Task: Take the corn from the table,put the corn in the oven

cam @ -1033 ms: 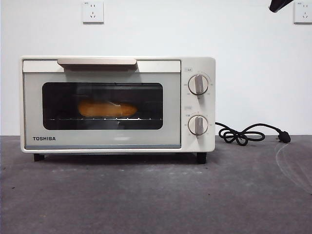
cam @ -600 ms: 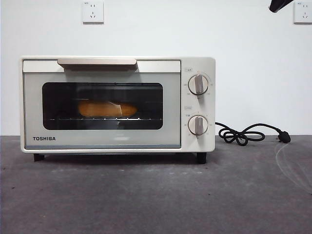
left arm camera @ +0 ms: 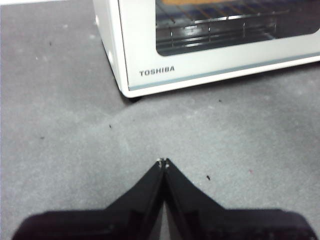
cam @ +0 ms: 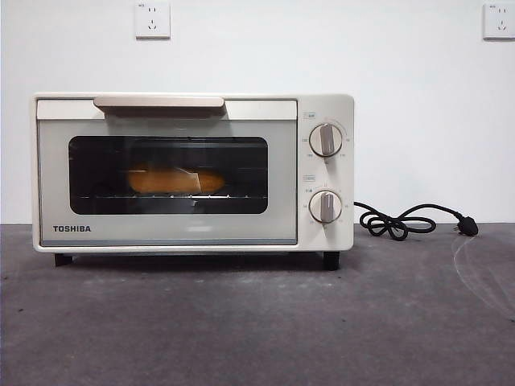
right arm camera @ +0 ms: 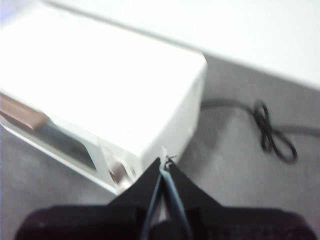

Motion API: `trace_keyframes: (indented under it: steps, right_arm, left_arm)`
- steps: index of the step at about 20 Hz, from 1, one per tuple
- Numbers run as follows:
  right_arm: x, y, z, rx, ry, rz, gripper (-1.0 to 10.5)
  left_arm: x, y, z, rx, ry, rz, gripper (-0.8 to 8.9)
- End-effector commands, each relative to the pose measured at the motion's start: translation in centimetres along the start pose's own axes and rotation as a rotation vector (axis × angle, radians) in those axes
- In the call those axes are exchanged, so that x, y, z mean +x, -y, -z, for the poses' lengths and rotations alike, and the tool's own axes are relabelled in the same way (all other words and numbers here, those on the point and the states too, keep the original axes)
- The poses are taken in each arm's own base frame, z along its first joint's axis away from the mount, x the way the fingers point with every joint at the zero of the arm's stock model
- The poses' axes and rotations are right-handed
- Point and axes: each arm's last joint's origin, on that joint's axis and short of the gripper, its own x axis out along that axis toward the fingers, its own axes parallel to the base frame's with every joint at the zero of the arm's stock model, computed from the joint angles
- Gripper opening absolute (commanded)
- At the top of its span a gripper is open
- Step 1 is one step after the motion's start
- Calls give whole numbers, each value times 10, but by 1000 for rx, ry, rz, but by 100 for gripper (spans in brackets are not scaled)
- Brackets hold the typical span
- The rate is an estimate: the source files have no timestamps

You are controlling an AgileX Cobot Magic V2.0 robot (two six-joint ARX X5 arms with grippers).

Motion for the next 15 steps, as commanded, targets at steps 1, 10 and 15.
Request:
trace_keyframes:
  steps: [1, 10, 15]
  right_arm:
    - [-2, -3, 23, -4, 100, 14, -2]
    - [-27, 5, 169, 68, 393, 300, -1]
    - [-28, -3, 220, 45, 362, 366, -1]
  left_arm:
    - [2, -1, 1, -7, -3, -6, -4]
    - [2, -1, 2, -8, -7, -5, -4]
    - [2, -1, 2, -8, -7, -6, -4]
